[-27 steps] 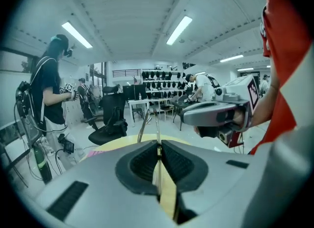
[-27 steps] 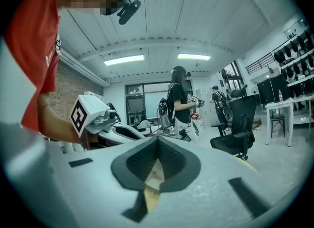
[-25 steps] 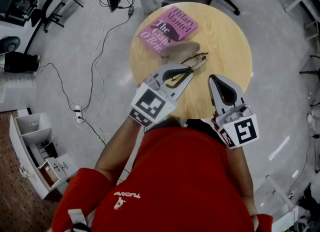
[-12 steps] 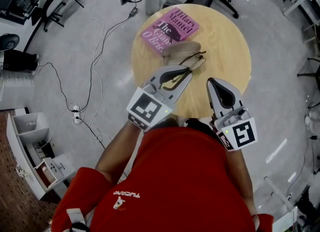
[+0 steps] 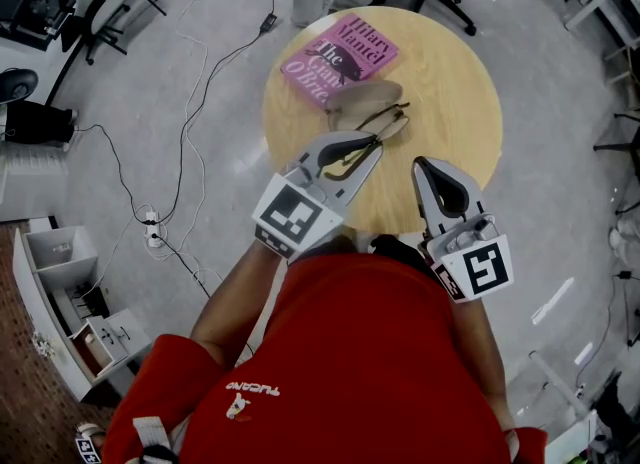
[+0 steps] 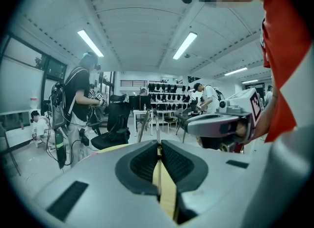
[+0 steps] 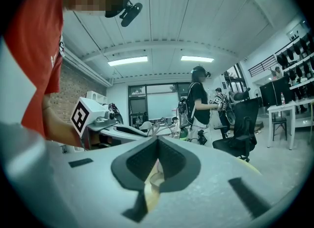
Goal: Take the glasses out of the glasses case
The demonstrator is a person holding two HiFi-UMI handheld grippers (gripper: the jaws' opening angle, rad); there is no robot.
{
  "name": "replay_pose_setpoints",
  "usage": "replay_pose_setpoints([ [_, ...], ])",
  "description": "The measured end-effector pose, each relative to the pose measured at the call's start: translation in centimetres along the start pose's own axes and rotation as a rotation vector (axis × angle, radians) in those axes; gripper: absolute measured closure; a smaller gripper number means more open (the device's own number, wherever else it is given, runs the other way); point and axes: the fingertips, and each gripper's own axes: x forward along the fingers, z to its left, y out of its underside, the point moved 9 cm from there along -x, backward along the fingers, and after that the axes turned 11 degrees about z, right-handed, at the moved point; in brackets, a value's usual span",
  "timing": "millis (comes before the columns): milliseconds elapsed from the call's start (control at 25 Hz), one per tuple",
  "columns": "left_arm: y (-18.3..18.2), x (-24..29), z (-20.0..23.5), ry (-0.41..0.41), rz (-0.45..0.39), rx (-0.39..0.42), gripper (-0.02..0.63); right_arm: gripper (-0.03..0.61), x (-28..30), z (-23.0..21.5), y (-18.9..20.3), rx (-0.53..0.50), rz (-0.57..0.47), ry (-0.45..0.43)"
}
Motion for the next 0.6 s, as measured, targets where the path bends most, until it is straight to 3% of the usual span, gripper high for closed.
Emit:
replay_pose_setpoints([
  [600,0.43,0.25,0.11,0.013,0.023,0.013,0.589,0.574,-0.11,0.14,0.33,-0.002,0.002,0.012],
])
